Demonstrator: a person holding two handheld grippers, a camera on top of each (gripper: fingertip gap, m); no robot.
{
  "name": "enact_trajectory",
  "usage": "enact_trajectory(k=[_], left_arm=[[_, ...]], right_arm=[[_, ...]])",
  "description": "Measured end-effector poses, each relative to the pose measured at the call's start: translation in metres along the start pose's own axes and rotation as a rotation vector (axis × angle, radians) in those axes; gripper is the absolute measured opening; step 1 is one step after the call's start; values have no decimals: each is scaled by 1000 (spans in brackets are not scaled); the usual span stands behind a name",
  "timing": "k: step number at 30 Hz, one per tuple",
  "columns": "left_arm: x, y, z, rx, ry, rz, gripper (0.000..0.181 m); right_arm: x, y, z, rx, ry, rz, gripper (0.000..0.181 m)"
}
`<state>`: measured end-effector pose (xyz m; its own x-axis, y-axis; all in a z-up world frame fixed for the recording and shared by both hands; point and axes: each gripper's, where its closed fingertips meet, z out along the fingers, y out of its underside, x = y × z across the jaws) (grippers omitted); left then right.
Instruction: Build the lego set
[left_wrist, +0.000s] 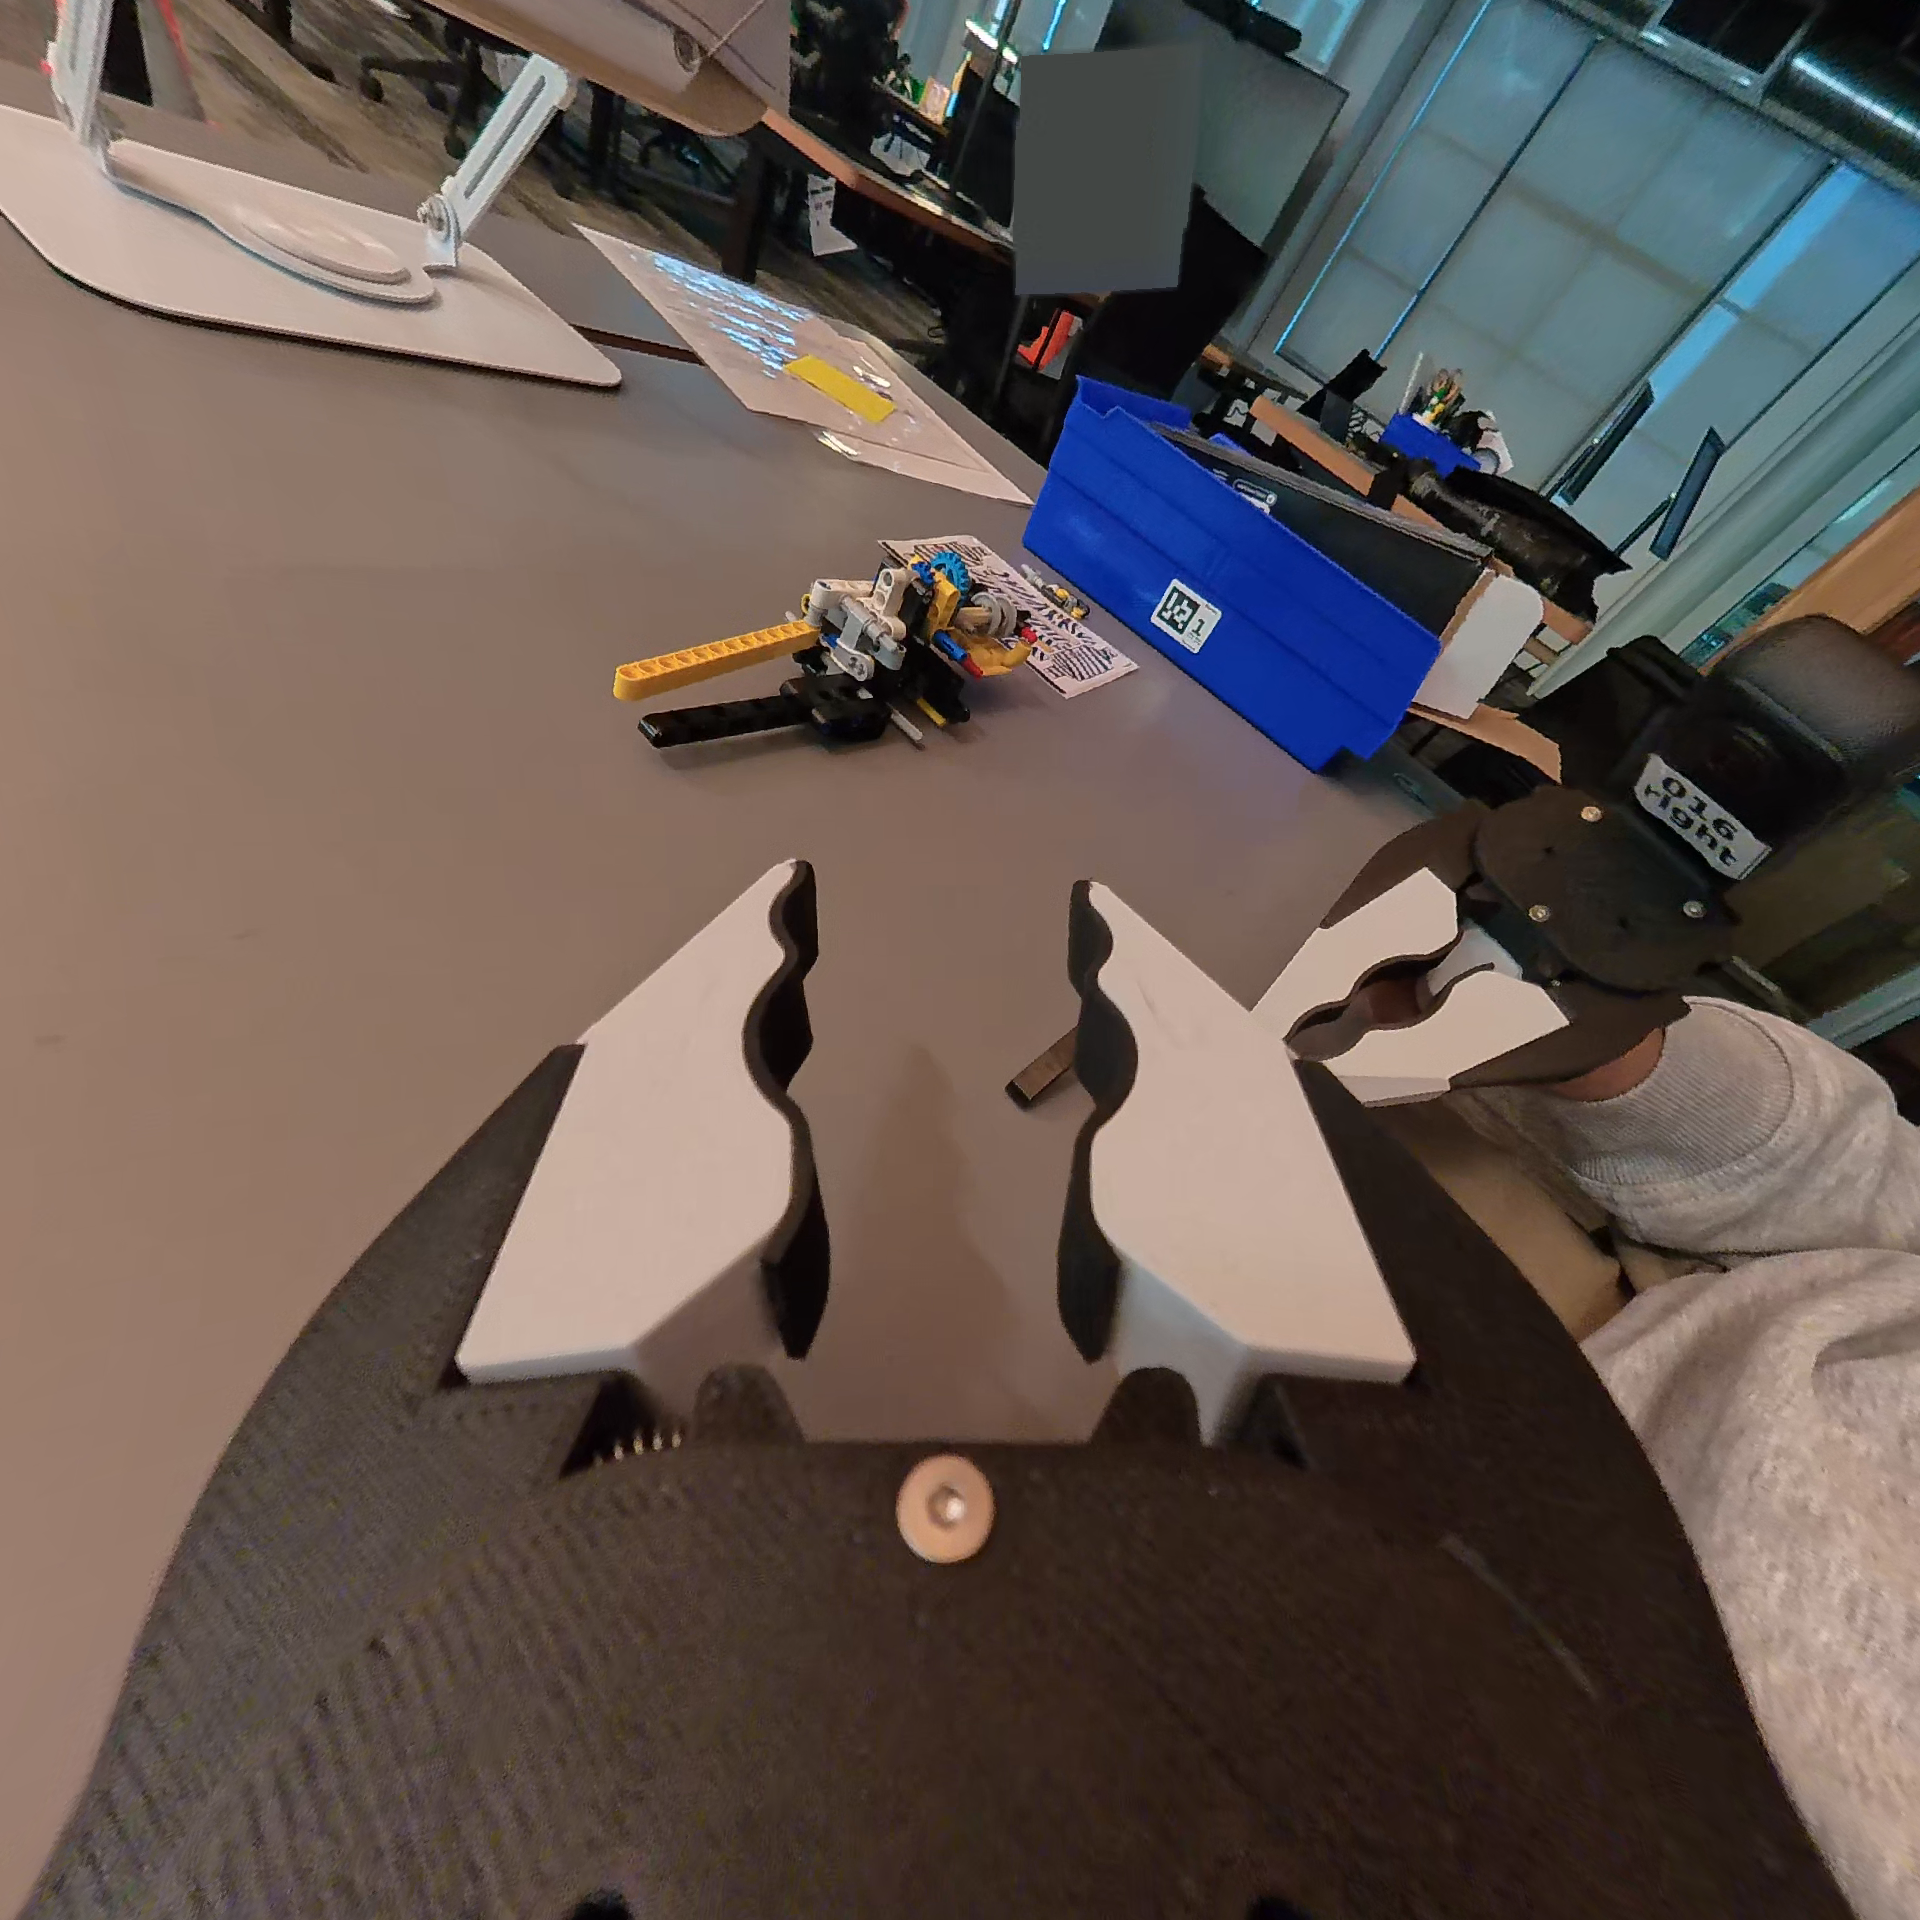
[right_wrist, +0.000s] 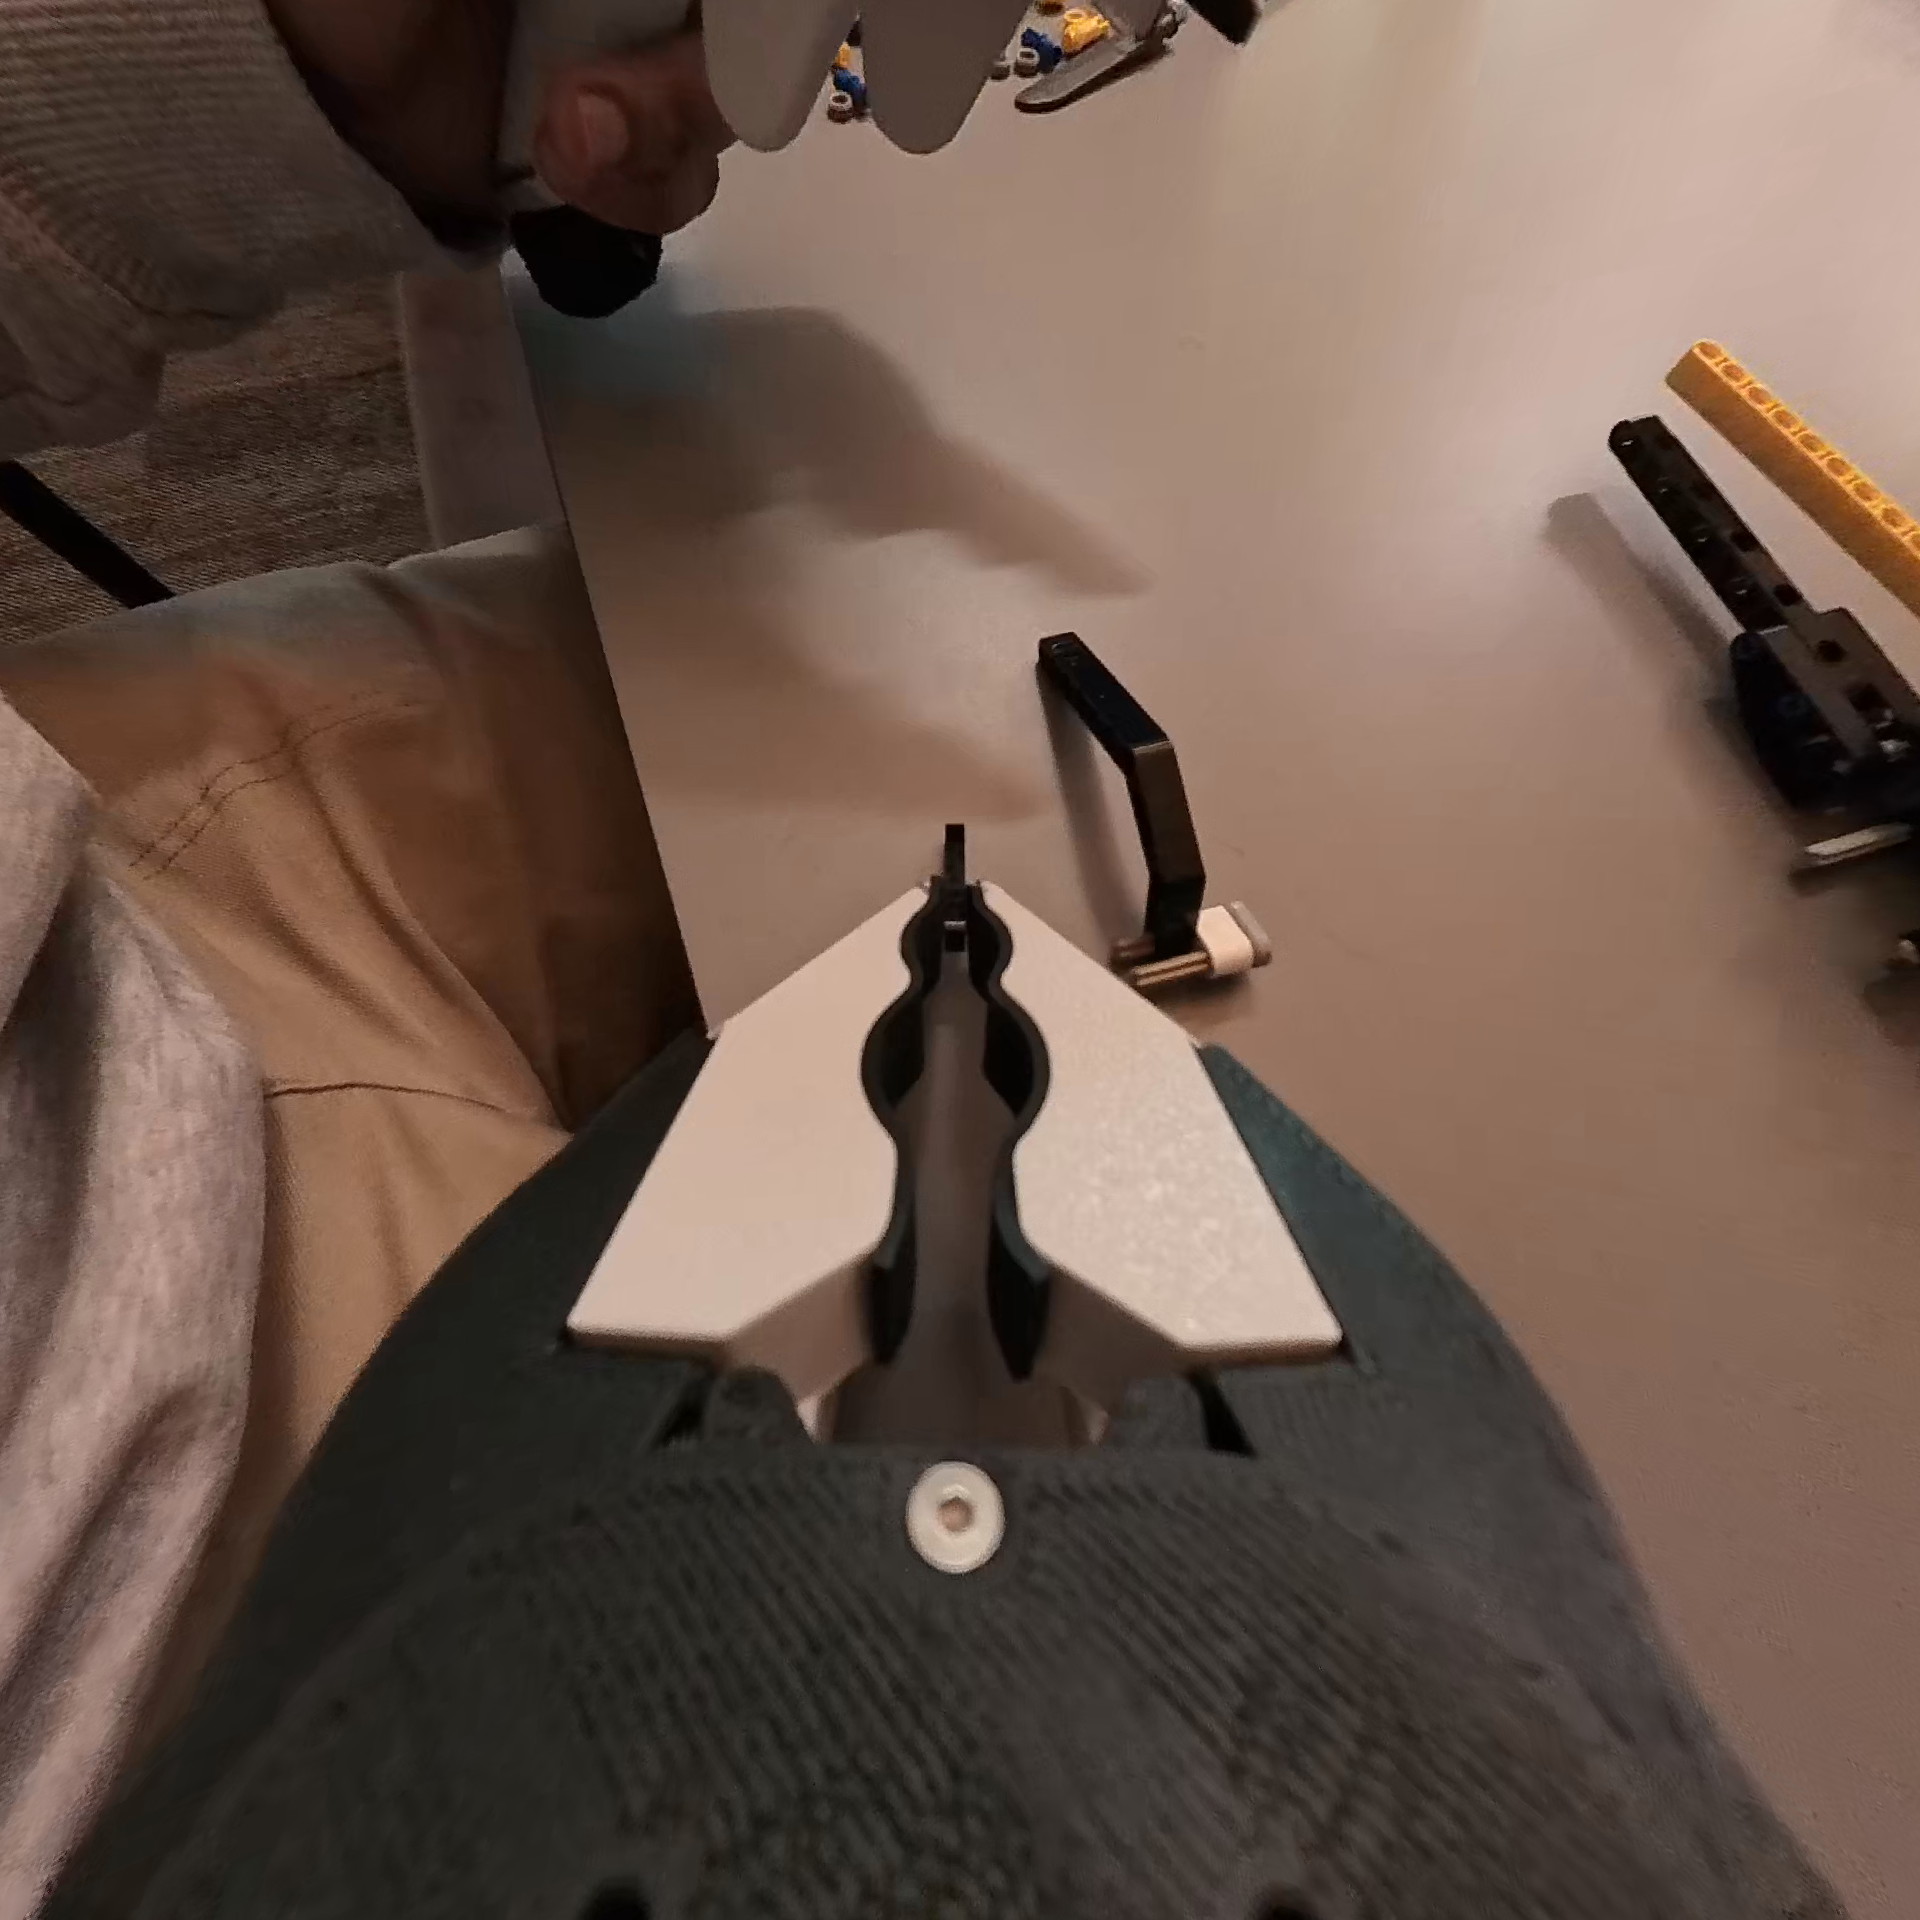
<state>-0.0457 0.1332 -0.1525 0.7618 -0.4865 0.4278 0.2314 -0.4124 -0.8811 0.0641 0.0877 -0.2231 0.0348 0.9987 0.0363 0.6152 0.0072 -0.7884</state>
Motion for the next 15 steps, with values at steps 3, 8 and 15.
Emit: enact_trajectory(k=[3, 8, 15], left_arm=[[1, 1, 2, -6, 2, 4, 47], [1, 0, 5, -7, 10, 4, 47], [3, 0, 9, -12, 22, 7, 47]], right_arm=[[0, 1, 0, -2, 8, -2, 3], [4, 2, -1, -3, 40, 1, 3], [7, 4, -2, -8, 76, -1, 7]])
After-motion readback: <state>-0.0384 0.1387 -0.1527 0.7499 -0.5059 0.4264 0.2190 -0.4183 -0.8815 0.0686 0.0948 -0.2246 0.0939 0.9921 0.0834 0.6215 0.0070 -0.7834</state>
